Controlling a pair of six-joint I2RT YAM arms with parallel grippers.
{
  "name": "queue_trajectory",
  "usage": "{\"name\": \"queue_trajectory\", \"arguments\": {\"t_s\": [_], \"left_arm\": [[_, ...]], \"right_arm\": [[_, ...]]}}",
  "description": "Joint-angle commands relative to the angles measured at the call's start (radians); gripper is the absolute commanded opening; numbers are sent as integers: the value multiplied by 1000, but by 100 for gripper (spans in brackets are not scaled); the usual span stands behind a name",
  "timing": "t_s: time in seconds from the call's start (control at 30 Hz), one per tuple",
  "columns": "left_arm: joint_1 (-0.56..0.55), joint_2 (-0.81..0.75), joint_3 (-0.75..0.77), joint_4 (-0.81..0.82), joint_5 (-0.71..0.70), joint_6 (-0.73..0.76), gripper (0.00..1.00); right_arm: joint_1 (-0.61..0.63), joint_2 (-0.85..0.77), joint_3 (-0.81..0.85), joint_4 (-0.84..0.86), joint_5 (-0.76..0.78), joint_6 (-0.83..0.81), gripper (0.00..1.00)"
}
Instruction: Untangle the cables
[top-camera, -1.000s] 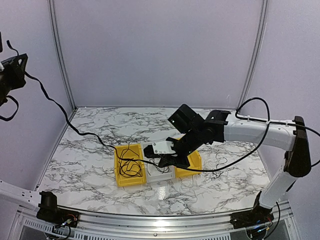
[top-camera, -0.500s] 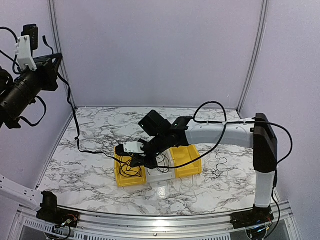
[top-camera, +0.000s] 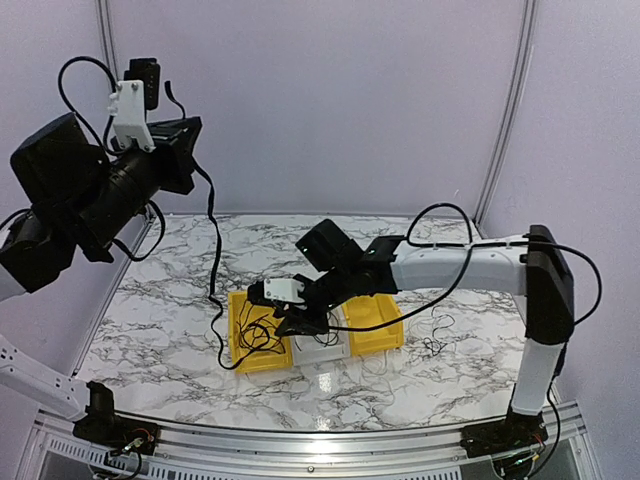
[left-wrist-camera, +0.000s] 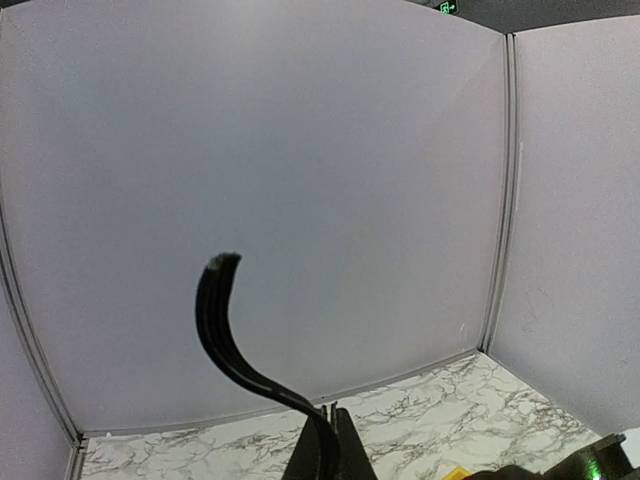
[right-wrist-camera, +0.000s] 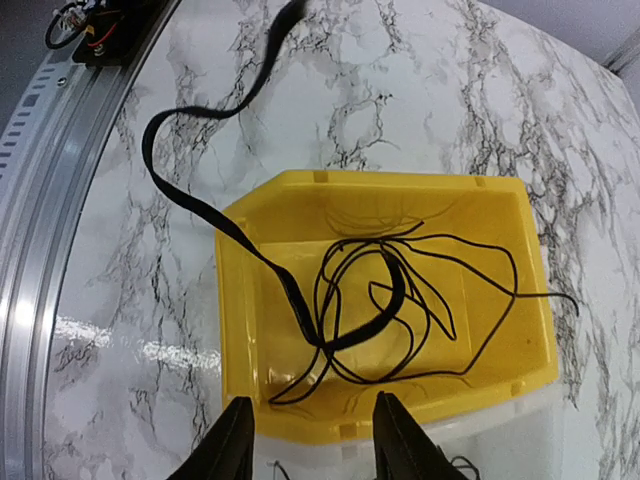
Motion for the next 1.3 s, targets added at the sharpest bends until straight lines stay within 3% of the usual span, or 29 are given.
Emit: {"name": "queue_trajectory", "arguments": {"t_s": [0.0, 0.2, 0.37, 0.63, 0.93, 1.27], "left_arm": [[49, 49, -26, 53, 126, -110, 0], [125, 107, -21, 65, 216, -140, 0], [221, 176, 68, 66, 295, -96, 0], [350, 286, 224, 18, 353, 1, 0], [367, 216, -87, 26, 353, -85, 0], [374, 122, -229, 3, 316, -115, 0]], "right_arm": [[-48, -212, -104, -12, 35, -35, 41], [-191, -434, -324, -42, 43, -68, 41], [-297, -575, -474, -2, 14, -35, 41], [-317, -706, -591, 24, -7, -28, 41], [-316, -746, -645, 58, -40, -29, 41], [-317, -743, -663, 67, -67, -40, 42]]}}
